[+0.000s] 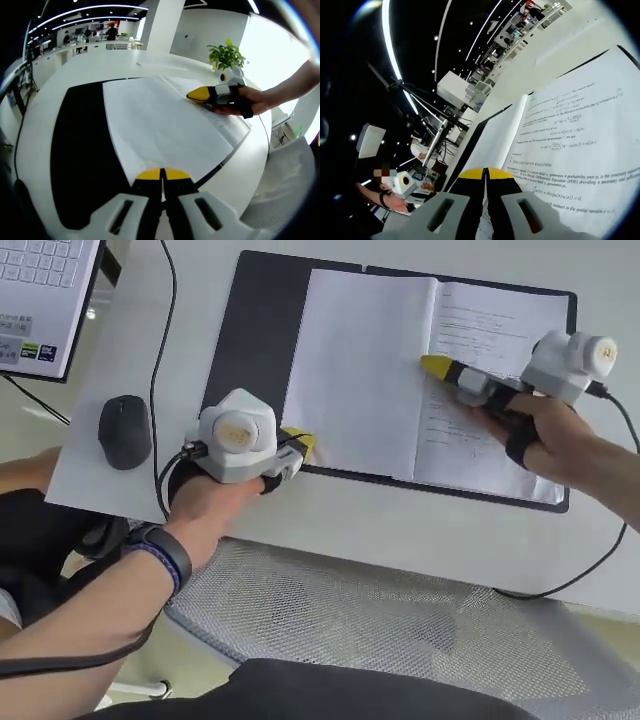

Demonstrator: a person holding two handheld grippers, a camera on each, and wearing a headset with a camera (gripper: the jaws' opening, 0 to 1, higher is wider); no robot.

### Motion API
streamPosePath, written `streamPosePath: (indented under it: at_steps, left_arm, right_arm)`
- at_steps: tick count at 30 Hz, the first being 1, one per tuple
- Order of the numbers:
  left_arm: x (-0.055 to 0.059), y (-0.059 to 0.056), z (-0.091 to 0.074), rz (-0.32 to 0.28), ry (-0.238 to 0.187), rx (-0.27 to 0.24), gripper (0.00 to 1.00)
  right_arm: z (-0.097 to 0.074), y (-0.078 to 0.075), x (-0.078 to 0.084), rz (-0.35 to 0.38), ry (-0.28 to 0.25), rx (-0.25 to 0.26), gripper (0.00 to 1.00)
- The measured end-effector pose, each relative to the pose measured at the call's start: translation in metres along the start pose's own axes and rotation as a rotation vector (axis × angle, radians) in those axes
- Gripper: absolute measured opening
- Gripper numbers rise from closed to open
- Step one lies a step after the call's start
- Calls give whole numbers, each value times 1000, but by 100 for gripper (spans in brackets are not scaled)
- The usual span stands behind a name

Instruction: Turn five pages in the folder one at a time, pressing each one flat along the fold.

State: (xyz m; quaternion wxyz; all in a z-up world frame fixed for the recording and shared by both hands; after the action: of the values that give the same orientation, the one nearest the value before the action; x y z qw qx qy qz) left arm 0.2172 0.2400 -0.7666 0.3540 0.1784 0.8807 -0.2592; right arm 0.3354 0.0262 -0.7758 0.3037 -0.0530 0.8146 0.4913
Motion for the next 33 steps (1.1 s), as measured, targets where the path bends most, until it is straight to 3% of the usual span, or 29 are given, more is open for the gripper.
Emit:
streamPosePath:
  at_steps: [11,23,33]
  left_arm:
    - [-2,-2,-1,1,-5,8,0]
    - [-2,-3,-3,14,-2,11,0]
    - [0,-5,-4,27,-1,5,0]
  right_arm:
    - [-22,28,44,-26,69,-34,0]
    - [-47,56,92,-72,180,-80,0]
    - [-54,60,104,-69,185,-74,0]
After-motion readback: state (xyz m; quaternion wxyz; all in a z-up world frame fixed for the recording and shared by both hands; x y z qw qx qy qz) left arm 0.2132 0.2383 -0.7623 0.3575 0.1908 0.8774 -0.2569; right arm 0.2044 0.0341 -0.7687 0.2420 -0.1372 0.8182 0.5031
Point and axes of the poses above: the centre of the closed fingertips' face, and the gripper's own axes: z roughly forward along the fingers, y roughly to its left, x roughly out of its underside, the point moved 7 cm from there along -z, roughly backward along the fingers, and after that the axes turned 7 degrees about x, right-handed, at the moved point
